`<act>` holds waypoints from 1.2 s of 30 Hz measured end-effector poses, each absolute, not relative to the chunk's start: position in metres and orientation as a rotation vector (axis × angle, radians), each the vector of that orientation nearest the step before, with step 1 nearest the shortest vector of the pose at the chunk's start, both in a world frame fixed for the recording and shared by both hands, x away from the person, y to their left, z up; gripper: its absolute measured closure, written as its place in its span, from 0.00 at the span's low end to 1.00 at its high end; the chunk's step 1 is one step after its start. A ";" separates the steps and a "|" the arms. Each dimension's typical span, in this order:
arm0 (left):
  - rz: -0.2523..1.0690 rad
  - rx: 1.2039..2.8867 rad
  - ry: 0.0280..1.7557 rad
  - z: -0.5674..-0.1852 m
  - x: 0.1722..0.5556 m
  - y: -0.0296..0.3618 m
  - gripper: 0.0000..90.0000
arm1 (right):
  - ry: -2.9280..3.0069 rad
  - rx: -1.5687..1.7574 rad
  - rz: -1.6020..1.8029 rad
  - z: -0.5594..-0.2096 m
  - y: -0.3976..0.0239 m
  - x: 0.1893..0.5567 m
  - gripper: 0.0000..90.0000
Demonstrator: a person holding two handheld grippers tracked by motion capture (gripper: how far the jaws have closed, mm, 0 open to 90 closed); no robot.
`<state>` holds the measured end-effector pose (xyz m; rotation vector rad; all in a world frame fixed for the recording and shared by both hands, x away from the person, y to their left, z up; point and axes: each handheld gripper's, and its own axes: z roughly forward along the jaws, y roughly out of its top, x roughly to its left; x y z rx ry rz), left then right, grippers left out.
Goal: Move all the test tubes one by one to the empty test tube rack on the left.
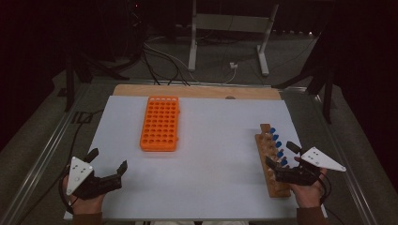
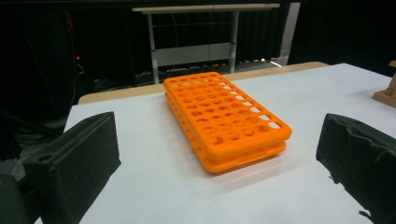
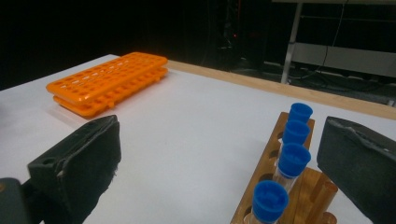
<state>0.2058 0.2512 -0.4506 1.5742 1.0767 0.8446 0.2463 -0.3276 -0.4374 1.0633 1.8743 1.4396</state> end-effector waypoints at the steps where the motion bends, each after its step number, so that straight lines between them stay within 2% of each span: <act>1: 0.845 1.574 1.077 -0.451 0.206 0.251 0.00 | 1.871 1.062 1.445 -0.437 -0.328 0.246 0.00; 17: 0.843 1.566 1.106 -0.456 0.206 0.251 0.00 | 1.929 1.086 1.415 -0.425 -0.343 0.246 0.00; 24: 0.841 1.565 1.117 -0.458 0.206 0.252 0.00 | 1.996 1.068 1.389 -0.424 -0.350 0.244 0.10; 25: 0.841 1.565 1.118 -0.458 0.206 0.252 0.00 | 2.029 1.060 1.374 -0.425 -0.351 0.244 0.15; 29: 0.840 1.565 1.123 -0.459 0.207 0.253 0.00 | 2.074 1.048 1.342 -0.428 -0.353 0.242 0.23; 32: 0.837 1.564 1.124 -0.460 0.207 0.252 0.00 | 2.096 1.045 1.335 -0.431 -0.355 0.241 0.26; 34: 0.837 1.566 1.122 -0.460 0.207 0.252 0.00 | 2.122 1.042 1.323 -0.434 -0.357 0.240 0.33; 35: 0.838 1.567 1.123 -0.460 0.207 0.252 0.00 | 2.122 1.042 1.323 -0.434 -0.357 0.240 0.33; 36: 0.838 1.566 1.124 -0.460 0.207 0.252 0.00 | 2.138 1.044 1.318 -0.437 -0.359 0.240 0.38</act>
